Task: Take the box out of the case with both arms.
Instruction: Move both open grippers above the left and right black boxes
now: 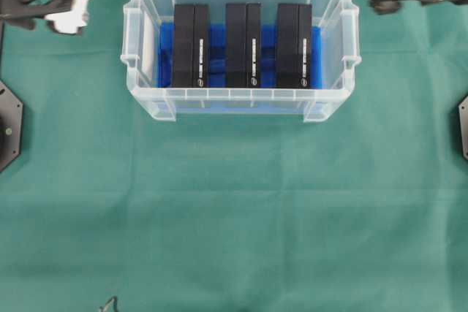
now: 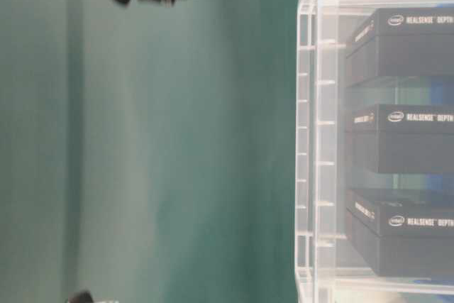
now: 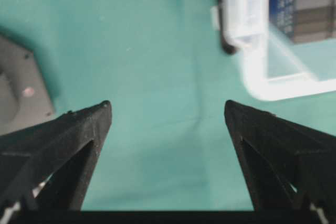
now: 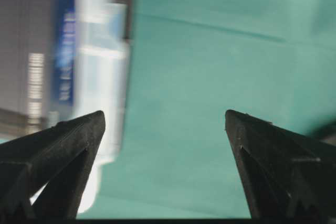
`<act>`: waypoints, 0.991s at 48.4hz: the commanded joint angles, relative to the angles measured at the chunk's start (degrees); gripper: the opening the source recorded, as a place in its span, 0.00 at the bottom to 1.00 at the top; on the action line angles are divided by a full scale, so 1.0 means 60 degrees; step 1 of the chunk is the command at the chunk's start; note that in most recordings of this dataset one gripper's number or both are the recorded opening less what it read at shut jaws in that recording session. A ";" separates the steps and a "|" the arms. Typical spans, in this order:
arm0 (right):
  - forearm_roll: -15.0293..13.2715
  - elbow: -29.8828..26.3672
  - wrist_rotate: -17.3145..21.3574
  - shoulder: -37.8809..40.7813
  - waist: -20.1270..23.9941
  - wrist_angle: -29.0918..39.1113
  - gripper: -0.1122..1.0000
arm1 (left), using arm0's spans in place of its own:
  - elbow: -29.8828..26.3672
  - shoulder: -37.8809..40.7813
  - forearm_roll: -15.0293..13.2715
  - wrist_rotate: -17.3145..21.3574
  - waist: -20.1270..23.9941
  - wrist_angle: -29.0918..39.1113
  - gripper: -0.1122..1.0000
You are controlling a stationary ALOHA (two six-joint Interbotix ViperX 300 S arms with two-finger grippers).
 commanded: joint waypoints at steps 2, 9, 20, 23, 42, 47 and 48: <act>-0.0029 -0.0894 0.0088 0.0542 0.0234 -0.0073 0.97 | -0.0688 0.0454 0.0044 -0.0029 -0.0088 -0.0015 0.92; -0.0161 -0.1772 0.0308 0.1318 0.0483 -0.0103 0.97 | -0.1143 0.1011 0.0029 -0.0249 -0.0146 -0.0015 0.92; -0.0205 -0.2783 0.0337 0.2197 0.0630 -0.0146 0.97 | -0.2065 0.2021 0.0073 -0.0645 -0.0337 -0.0029 0.92; -0.0205 -0.3018 0.0352 0.2417 0.0659 -0.0117 0.97 | -0.2314 0.2285 0.0088 -0.0645 -0.0352 -0.0015 0.92; -0.0176 -0.3472 0.0366 0.2783 0.0791 -0.0103 0.97 | -0.3970 0.3677 0.0117 -0.0498 -0.0381 -0.0029 0.92; -0.0190 -0.3472 0.0381 0.2783 0.0820 -0.0103 0.97 | -0.4146 0.3853 0.0132 -0.0483 -0.0439 -0.0015 0.92; -0.0176 -0.3457 0.0381 0.2783 0.0820 -0.0103 0.97 | -0.4160 0.3882 0.0132 -0.0483 -0.0439 -0.0015 0.92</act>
